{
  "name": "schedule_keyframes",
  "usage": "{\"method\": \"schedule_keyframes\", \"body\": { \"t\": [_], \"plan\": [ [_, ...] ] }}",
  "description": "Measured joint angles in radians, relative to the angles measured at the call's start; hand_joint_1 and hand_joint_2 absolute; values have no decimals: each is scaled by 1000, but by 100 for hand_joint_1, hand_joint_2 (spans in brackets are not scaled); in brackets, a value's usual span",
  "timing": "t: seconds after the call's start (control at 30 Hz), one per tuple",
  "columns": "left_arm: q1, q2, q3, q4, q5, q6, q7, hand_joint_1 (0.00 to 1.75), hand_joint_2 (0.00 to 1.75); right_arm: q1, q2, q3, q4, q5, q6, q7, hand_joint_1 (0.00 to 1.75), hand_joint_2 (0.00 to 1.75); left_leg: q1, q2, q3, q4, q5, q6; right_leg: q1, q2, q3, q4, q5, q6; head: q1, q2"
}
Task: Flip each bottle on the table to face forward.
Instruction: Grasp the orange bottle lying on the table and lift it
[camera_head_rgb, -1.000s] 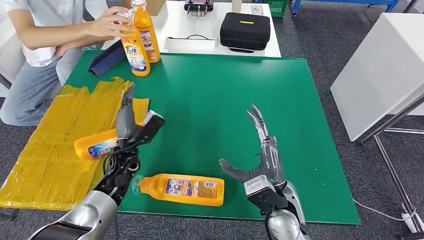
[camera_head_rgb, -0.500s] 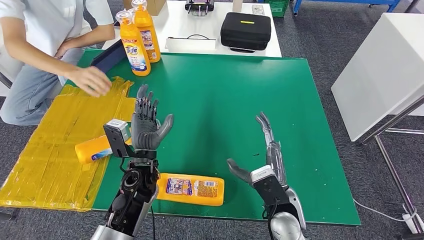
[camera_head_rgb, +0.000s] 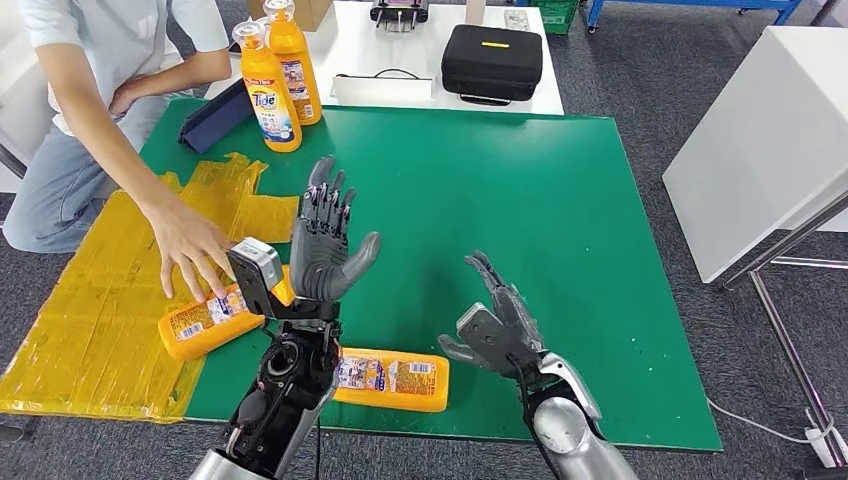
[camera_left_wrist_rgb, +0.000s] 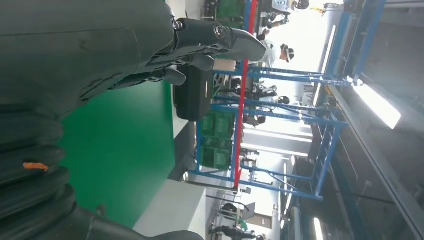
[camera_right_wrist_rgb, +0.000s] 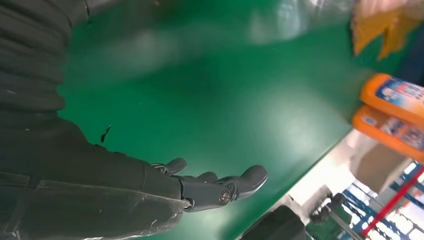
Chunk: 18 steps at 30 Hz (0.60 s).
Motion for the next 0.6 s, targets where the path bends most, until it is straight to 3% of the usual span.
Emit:
{"method": "schedule_keyframes", "body": {
  "t": [0.3, 0.6],
  "plan": [
    [-44, 1, -33, 40, 31, -19, -6, 0, 175, -137, -7, 84, 145, 0, 81, 53, 0, 175, 0, 0, 0, 0, 1, 0, 0, 0, 0, 0, 0, 0, 0, 0],
    [-80, 1, -55, 92, 51, -24, -17, 0, 175, -209, -4, 143, 228, -38, 117, 59, 0, 175, 0, 0, 0, 0, 1, 1, 0, 0, 0, 0, 0, 0, 0, 0]
  ]
}}
